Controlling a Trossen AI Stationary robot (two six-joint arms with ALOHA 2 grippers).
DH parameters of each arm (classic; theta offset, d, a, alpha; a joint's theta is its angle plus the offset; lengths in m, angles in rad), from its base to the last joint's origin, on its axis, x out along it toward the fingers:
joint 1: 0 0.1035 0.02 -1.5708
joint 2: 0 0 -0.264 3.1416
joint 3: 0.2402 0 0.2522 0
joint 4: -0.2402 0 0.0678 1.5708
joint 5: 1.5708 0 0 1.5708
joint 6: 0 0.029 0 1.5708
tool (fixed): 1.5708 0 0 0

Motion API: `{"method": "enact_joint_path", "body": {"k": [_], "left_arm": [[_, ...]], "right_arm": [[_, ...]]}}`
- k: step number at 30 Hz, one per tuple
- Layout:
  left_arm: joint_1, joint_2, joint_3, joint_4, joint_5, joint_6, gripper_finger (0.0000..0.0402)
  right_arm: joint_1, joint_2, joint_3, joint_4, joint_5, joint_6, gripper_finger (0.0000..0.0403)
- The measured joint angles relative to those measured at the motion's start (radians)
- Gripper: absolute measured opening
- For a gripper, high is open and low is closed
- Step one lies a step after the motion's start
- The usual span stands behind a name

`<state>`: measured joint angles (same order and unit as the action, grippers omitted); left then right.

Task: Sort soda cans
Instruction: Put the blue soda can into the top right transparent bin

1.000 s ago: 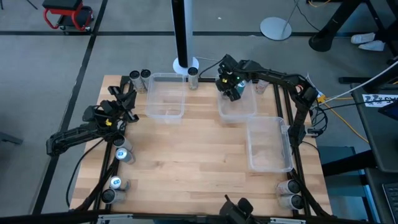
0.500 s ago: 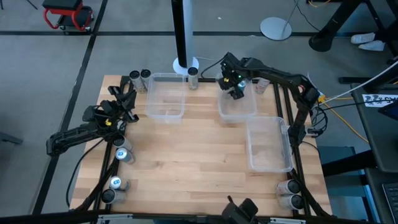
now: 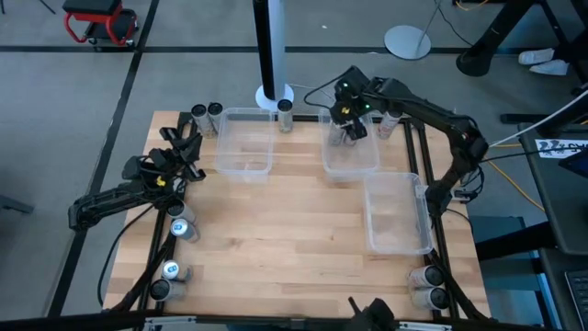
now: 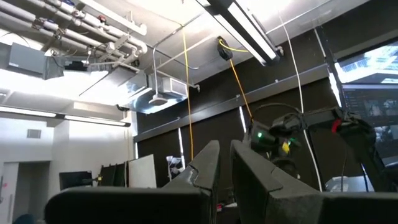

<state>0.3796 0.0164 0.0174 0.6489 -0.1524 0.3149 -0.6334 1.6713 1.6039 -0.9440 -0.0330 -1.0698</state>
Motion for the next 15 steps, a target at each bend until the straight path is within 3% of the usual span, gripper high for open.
{"method": "enact_joint_path", "body": {"k": [9,15], "left_arm": [[0.0,0.0,0.0,-0.005,0.0,-0.001,0.0031],[0.0,0.0,0.0,-0.015,0.0,0.005,0.0031]], "right_arm": [[0.004,-0.119,0.0,-0.011,-0.017,0.032,0.034],[0.081,-0.198,0.0,0.005,0.004,0.059,0.034]]}}
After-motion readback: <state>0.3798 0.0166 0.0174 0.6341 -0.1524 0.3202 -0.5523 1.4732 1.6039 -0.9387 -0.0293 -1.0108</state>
